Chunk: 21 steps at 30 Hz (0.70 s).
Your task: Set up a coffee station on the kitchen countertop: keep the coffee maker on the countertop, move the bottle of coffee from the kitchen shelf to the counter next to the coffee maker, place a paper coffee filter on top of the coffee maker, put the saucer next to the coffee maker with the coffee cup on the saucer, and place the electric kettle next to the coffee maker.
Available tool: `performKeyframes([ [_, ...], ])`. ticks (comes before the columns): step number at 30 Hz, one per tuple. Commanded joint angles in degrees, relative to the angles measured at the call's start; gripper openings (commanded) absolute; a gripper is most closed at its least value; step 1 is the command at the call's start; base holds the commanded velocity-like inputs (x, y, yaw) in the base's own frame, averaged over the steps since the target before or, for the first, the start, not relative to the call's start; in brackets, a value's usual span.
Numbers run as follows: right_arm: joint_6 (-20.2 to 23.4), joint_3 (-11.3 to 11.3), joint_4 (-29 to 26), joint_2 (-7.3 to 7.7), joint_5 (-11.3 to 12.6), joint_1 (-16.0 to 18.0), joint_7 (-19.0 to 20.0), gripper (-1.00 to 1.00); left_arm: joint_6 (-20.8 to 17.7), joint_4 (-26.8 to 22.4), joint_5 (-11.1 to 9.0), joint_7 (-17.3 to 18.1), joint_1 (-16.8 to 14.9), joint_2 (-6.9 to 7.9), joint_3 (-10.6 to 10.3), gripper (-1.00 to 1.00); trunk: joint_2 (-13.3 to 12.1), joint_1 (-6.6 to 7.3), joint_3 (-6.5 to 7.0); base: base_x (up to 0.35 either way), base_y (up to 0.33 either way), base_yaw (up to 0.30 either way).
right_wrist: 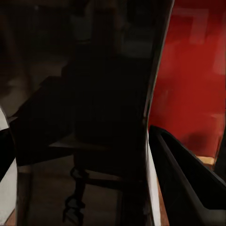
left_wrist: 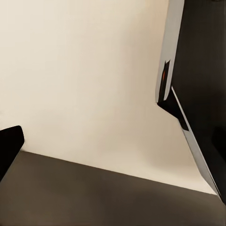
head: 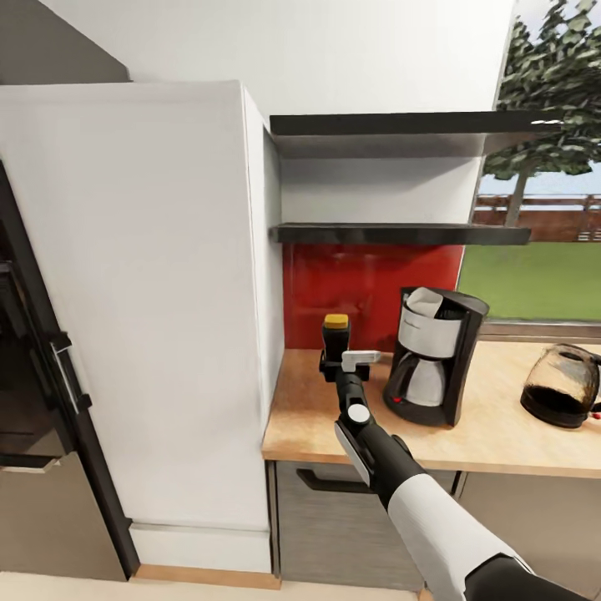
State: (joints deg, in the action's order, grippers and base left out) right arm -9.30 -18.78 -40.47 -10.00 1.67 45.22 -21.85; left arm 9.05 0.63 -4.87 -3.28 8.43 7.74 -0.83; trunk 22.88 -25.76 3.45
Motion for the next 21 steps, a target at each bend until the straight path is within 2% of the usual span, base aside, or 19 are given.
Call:
performKeyframes([
  [1, -0.28, -0.19, 0.22, 0.00, 0.18, 0.05, -0.39, -1.00, 0.26, 0.05, -0.54, 0.02, 0.00, -0.01, -0.14, 1.00, 0.04, -0.03, 0.00, 0.029, 0.234, 0.000],
  [4, -0.28, -0.12, 0.38, 0.00, 1.29, 0.03, -0.39, -1.00, 0.26, -0.01, -0.57, 0.01, 0.00, -0.05, -0.11, 1.00, 0.04, -0.03, 0.00, 0.006, 0.143, -0.041],
  [5, -0.28, -0.12, 0.45, 0.00, 2.73, 0.01, -0.39, -1.00, 0.26, -0.02, -0.57, 0.02, 0.00, -0.08, -0.07, 1.00, 0.04, -0.03, 0.00, 0.001, 0.039, -0.202],
  [7, -0.28, -0.13, 0.88, 0.00, 3.74, 0.02, -0.39, -1.00, 0.23, 0.02, -0.58, 0.00, 0.00, -0.09, -0.04, 1.00, 0.04, -0.03, 0.00, 0.001, 0.020, -0.246],
  [13, -0.28, -0.20, 2.21, 0.00, 4.44, 0.01, -0.39, -1.00, -0.06, 0.07, -0.86, -0.04, 0.00, -0.02, 0.14, 1.00, 0.04, -0.03, 0.07, 0.000, 0.012, -0.283],
  [17, -0.28, -0.27, 2.31, 0.00, 4.48, 0.02, -0.39, -1.00, -0.09, 0.07, -0.84, -0.03, 0.00, -0.01, 0.20, 1.00, 0.04, -0.03, 0.18, 0.000, 0.227, -0.259],
  [21, -0.28, -0.29, 2.33, 0.00, 4.48, -0.03, -0.26, -1.00, -0.11, 0.07, -0.91, -0.06, 0.00, -0.01, 0.27, 1.00, 0.04, -0.03, 0.22, 0.000, 0.288, -0.078],
])
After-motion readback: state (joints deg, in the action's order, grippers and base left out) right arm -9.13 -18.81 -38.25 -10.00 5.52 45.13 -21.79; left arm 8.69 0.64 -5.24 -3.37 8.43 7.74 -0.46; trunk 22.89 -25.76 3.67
